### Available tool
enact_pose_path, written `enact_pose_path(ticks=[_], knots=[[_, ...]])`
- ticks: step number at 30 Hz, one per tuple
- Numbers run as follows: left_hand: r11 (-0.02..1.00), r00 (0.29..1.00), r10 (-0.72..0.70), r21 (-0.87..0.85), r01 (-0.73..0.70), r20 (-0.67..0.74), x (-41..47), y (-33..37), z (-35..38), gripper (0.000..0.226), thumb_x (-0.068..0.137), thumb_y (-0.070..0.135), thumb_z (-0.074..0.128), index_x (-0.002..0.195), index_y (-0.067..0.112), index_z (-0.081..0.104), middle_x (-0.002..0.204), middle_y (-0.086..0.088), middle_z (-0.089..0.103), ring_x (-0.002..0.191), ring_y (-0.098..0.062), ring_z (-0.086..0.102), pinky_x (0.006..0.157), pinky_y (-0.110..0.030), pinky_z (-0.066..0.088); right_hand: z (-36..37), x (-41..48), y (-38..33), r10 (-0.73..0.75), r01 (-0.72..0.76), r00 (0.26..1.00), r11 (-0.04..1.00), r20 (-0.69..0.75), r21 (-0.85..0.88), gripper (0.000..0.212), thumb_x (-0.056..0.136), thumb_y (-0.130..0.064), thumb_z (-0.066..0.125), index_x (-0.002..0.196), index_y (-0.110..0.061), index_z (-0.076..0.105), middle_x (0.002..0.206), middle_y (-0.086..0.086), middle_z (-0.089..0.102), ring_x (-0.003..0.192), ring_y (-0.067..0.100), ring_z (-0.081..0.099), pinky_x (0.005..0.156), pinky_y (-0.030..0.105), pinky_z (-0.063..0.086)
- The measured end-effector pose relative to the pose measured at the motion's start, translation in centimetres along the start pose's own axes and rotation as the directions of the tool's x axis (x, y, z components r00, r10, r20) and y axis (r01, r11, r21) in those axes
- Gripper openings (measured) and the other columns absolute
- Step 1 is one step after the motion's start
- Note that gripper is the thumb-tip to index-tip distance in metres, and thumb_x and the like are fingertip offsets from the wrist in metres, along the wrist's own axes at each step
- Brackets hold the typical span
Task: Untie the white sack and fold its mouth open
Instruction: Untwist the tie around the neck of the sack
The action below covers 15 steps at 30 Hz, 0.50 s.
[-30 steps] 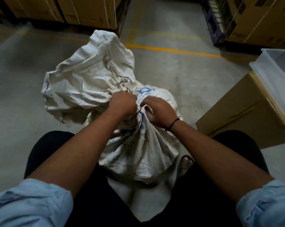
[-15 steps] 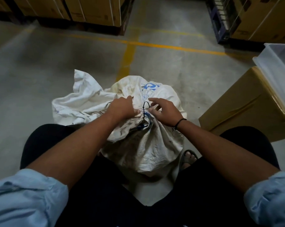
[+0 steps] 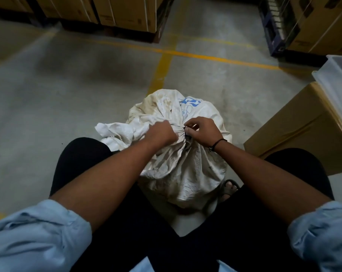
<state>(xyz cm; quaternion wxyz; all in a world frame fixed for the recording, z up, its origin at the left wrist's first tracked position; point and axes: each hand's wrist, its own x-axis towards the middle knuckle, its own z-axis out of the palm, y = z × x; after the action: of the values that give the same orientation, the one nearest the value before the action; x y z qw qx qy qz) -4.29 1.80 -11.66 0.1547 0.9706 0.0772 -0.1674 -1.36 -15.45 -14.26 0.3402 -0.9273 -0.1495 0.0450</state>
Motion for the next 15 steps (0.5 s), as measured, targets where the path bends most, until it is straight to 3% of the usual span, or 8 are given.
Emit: enact_pose_path(ticks=[3, 6, 9, 11, 15], knots=[[0.99, 0.966, 0.089, 0.131, -0.058, -0.242, 0.4, 0.6, -2.9, 0.026, 0.09, 0.035, 0.066, 0.11, 0.018, 0.069, 0.11, -0.006, 0.071, 0.102, -0.029, 0.068, 0.07, -0.032, 0.044, 0.0, -0.1, 0.1, 0.034, -0.033, 0.999, 0.999, -0.022, 0.021, 0.016, 0.084, -0.019, 0.071, 0.098, -0.017, 0.078, 0.096, -0.002, 0.075, 0.074, 0.008, 0.067, 0.074, 0.015, 0.047], [0.972, 0.906, 0.229, 0.029, -0.234, -0.356, 1.4, 0.9, -4.0, 0.015, 0.09, 0.034, 0.069, 0.102, 0.028, 0.074, 0.102, 0.004, 0.074, 0.098, -0.021, 0.068, 0.071, -0.03, 0.048, 0.0, -0.1, 0.3, 0.071, -0.069, 0.997, 0.996, -0.036, 0.051, 0.014, 0.084, -0.018, 0.072, 0.096, -0.016, 0.078, 0.095, -0.002, 0.075, 0.073, 0.007, 0.065, 0.069, 0.002, 0.04], [0.934, 0.913, 0.345, -0.018, -0.357, -0.216, 2.1, 1.2, -2.8, 0.016, 0.089, 0.032, 0.068, 0.104, 0.03, 0.075, 0.105, 0.006, 0.075, 0.1, -0.018, 0.067, 0.085, -0.037, 0.055, -0.1, -0.1, 0.4, 0.097, -0.093, 0.994, 0.993, -0.049, 0.067, 0.014, 0.084, -0.017, 0.072, 0.096, -0.015, 0.079, 0.093, -0.002, 0.075, 0.074, 0.007, 0.064, 0.067, -0.001, 0.039], [0.942, 0.936, 0.33, -0.015, -0.335, -0.124, 2.5, 1.3, -1.3, 0.014, 0.088, 0.03, 0.066, 0.1, 0.032, 0.074, 0.104, 0.004, 0.074, 0.099, -0.02, 0.067, 0.084, -0.039, 0.056, 0.0, -0.1, 0.6, 0.114, -0.11, 0.992, 0.991, -0.051, 0.071, 0.013, 0.084, -0.017, 0.074, 0.095, -0.013, 0.079, 0.091, -0.002, 0.075, 0.075, 0.007, 0.064, 0.066, 0.001, 0.039], [0.966, 0.964, 0.23, -0.086, -0.242, -0.13, 3.2, 0.9, 0.2, 0.006, 0.086, 0.031, 0.068, 0.091, 0.03, 0.07, 0.101, 0.006, 0.071, 0.099, -0.019, 0.064, 0.078, -0.033, 0.049, 0.3, -0.1, 1.3, 0.176, -0.174, 0.983, 0.983, -0.047, 0.051, 0.009, 0.081, -0.021, 0.078, 0.081, -0.014, 0.073, 0.079, -0.003, 0.071, 0.072, 0.007, 0.059, 0.061, 0.011, 0.037]])
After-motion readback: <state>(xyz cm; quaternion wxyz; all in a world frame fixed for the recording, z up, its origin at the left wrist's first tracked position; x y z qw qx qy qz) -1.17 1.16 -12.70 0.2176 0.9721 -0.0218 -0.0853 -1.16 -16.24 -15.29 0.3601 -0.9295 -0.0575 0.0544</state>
